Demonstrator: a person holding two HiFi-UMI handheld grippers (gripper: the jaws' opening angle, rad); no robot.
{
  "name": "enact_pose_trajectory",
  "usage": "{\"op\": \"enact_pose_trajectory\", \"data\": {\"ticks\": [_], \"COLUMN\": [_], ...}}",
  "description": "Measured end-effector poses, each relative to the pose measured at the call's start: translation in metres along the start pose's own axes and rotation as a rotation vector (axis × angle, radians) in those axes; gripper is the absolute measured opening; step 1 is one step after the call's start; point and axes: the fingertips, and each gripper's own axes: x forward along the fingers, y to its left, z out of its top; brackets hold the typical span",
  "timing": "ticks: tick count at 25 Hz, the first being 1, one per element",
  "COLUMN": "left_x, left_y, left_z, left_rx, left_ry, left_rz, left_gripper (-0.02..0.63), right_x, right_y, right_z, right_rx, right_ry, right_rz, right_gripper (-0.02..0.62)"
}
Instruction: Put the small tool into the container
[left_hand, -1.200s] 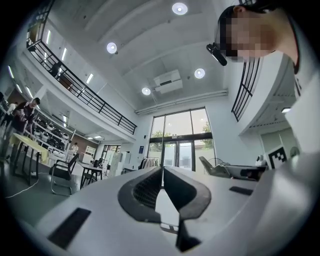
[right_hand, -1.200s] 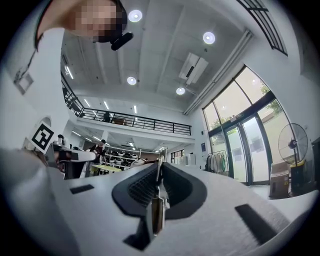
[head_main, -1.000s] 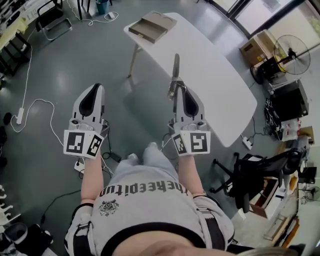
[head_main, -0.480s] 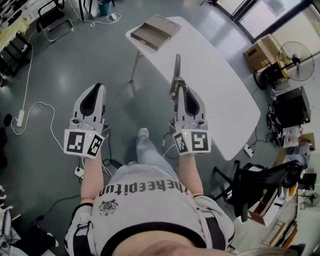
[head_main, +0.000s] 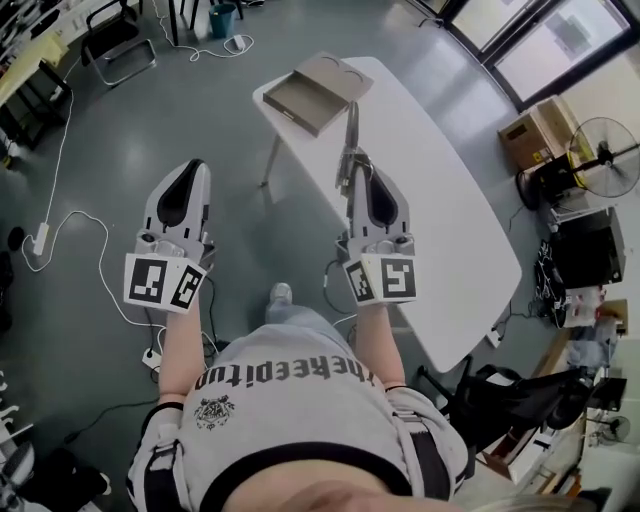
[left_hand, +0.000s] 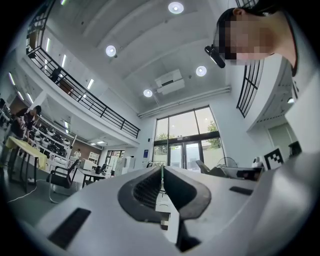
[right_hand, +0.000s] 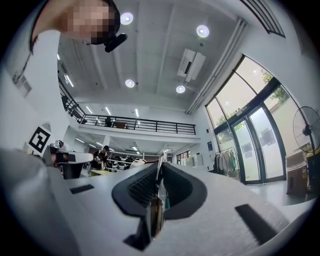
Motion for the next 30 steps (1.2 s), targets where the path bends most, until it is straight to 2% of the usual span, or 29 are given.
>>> {"op": "enact_pose_trajectory", "data": {"ticks": [6, 14, 22, 30], "left_x": [0.057, 0.099, 0.137, 0.205], "left_y": [0.0, 0.008, 0.037, 0.082], "left_z": [-0.015, -0.028, -0.046, -0.061], "left_rx": [0.006, 0.012, 0.0, -0.011], "left_ry": [-0.008, -0.007, 0.011, 0.013], "left_rz": [-0.002, 0.002, -0.008, -0.069], "left_gripper": [0.014, 0.014, 0.014, 0.014], "right_x": [0.04, 0.074, 0.115, 0.184], "right_y": [-0.04, -0.07, -0.08, -0.097], "right_z": [-0.016, -0.034, -0.056, -0.075], "right_rx": [0.014, 0.043, 0.05, 0.041], "right_ry": [-0.004, 0.0, 0.017, 0.016], "right_rz": [0.011, 0.008, -0.007, -0.066], "right_gripper": [0.025, 0.025, 0.025, 0.025]}}
